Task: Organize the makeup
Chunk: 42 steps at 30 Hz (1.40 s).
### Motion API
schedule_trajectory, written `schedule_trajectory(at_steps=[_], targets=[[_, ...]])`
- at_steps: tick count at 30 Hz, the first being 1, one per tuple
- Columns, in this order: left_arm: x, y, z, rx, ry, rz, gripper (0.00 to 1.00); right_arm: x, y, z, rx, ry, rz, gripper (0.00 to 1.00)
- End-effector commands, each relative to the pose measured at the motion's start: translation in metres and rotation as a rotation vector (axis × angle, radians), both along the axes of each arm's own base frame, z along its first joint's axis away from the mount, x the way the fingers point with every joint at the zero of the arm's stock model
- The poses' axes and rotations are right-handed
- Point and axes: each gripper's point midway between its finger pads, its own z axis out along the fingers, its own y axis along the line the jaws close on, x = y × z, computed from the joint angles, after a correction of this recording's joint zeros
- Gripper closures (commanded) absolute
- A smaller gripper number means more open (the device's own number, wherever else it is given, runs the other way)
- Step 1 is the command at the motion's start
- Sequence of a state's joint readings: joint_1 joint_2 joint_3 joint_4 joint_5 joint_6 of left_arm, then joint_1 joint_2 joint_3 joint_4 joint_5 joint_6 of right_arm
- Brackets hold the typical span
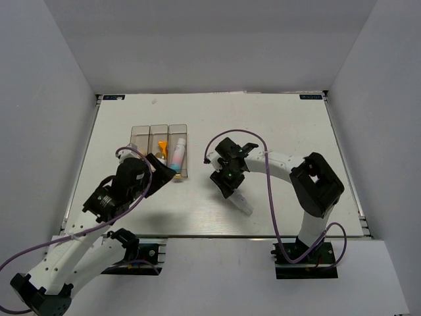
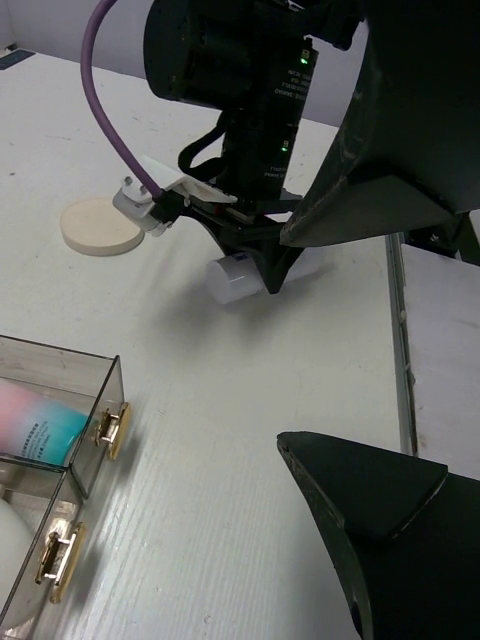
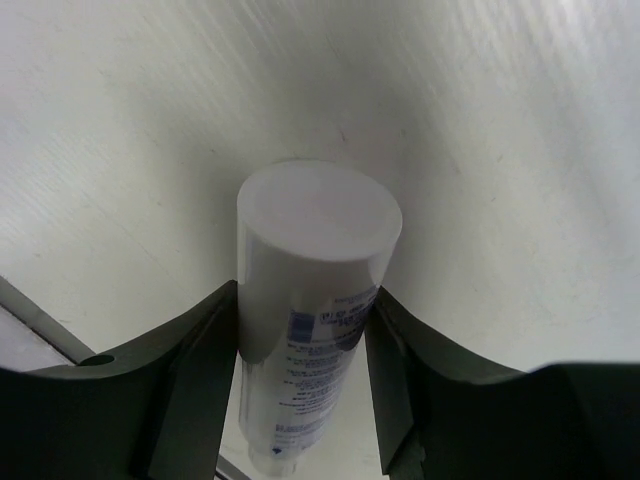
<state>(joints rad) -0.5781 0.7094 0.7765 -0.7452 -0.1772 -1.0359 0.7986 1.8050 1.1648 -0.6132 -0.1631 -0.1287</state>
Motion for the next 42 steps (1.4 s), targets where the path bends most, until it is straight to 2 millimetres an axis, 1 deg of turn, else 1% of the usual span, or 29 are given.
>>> schedule_trajectory(at_steps=[1, 2, 4, 5, 6, 7, 8, 9, 12, 13, 14, 16, 17, 19, 20, 22, 23, 25, 27, 30, 35, 36, 39, 42], targets=[[-0.002, 0.006, 0.003, -0.001, -0.026, 0.02, 0.16, 0.029, 0.034, 0.049, 0.173, -0.113, 0.124, 1.0], [-0.003, 0.007, 0.005, -0.006, -0.035, 0.021, 0.16, 0.044, 0.049, 0.073, 0.231, -0.166, 0.135, 1.0], [-0.004, 0.009, 0.008, -0.015, -0.05, 0.03, 0.16, 0.056, 0.067, 0.092, 0.302, -0.175, 0.149, 1.0], [-0.005, 0.01, 0.009, -0.019, -0.054, 0.035, 0.16, 0.071, 0.084, 0.121, 0.366, -0.223, 0.153, 1.0], [-0.006, 0.012, 0.009, -0.022, -0.057, 0.041, 0.16, 0.078, 0.091, 0.131, 0.396, -0.223, 0.134, 1.0], [-0.008, 0.014, 0.011, -0.025, -0.064, 0.046, 0.17, 0.082, 0.101, 0.132, 0.422, -0.198, 0.132, 1.0], [-0.008, 0.015, 0.011, -0.028, -0.065, 0.049, 0.16, 0.094, 0.115, 0.158, 0.478, -0.232, 0.125, 1.0], [-0.01, 0.016, 0.012, -0.03, -0.065, 0.054, 0.16, 0.099, 0.125, 0.154, 0.496, -0.198, 0.087, 1.0], [-0.012, 0.02, 0.015, -0.039, -0.075, 0.068, 0.17, 0.11, 0.155, 0.173, 0.593, -0.164, 0.035, 1.0], [-0.013, 0.021, 0.015, -0.04, -0.078, 0.071, 0.16, 0.118, 0.164, 0.182, 0.638, -0.188, 0.03, 1.0], [-0.014, 0.022, 0.017, -0.044, -0.081, 0.074, 0.16, 0.121, 0.171, 0.186, 0.665, -0.173, -0.001, 1.0], [-0.016, 0.024, 0.019, -0.048, -0.082, 0.079, 0.17, 0.133, 0.189, 0.197, 0.726, -0.169, -0.04, 1.0], [-0.016, 0.024, 0.02, -0.05, -0.083, 0.082, 0.17, 0.139, 0.195, 0.191, 0.732, -0.156, -0.058, 1.0], [-0.018, 0.027, 0.02, -0.048, -0.079, 0.09, 0.17, 0.147, 0.208, 0.21, 0.802, -0.15, -0.093, 1.0], [-0.019, 0.027, 0.021, -0.053, -0.08, 0.092, 0.17, 0.152, 0.211, 0.208, 0.814, -0.141, -0.11, 1.0], [-0.021, 0.031, 0.022, -0.057, -0.079, 0.106, 0.17, 0.153, 0.217, 0.214, 0.855, -0.111, -0.142, 1.0], [-0.022, 0.032, 0.022, -0.06, -0.08, 0.108, 0.17, 0.157, 0.221, 0.211, 0.869, -0.105, -0.15, 1.0], [-0.023, 0.033, 0.023, -0.064, -0.08, 0.109, 0.17, 0.158, 0.226, 0.212, 0.885, -0.084, -0.161, 1.0], [-0.024, 0.034, 0.023, -0.063, -0.076, 0.114, 0.17, 0.16, 0.227, 0.199, 0.87, -0.073, -0.174, 1.0], [-0.024, 0.033, 0.022, -0.063, -0.072, 0.116, 0.17, 0.163, 0.227, 0.186, 0.854, -0.058, -0.195, 1.0], [-0.022, 0.03, 0.021, -0.068, -0.069, 0.111, 0.17, 0.176, 0.224, 0.158, 0.819, -0.07, -0.227, 1.0], [-0.021, 0.03, 0.019, -0.06, -0.061, 0.11, 0.17, 0.179, 0.223, 0.156, 0.818, -0.075, -0.23, 1.0], [-0.019, 0.029, 0.022, -0.06, -0.061, 0.11, 0.17, 0.184, 0.225, 0.145, 0.801, -0.091, -0.227, 1.0], [-0.018, 0.029, 0.023, -0.053, -0.057, 0.111, 0.17, 0.189, 0.221, 0.136, 0.781, -0.108, -0.227, 1.0]])
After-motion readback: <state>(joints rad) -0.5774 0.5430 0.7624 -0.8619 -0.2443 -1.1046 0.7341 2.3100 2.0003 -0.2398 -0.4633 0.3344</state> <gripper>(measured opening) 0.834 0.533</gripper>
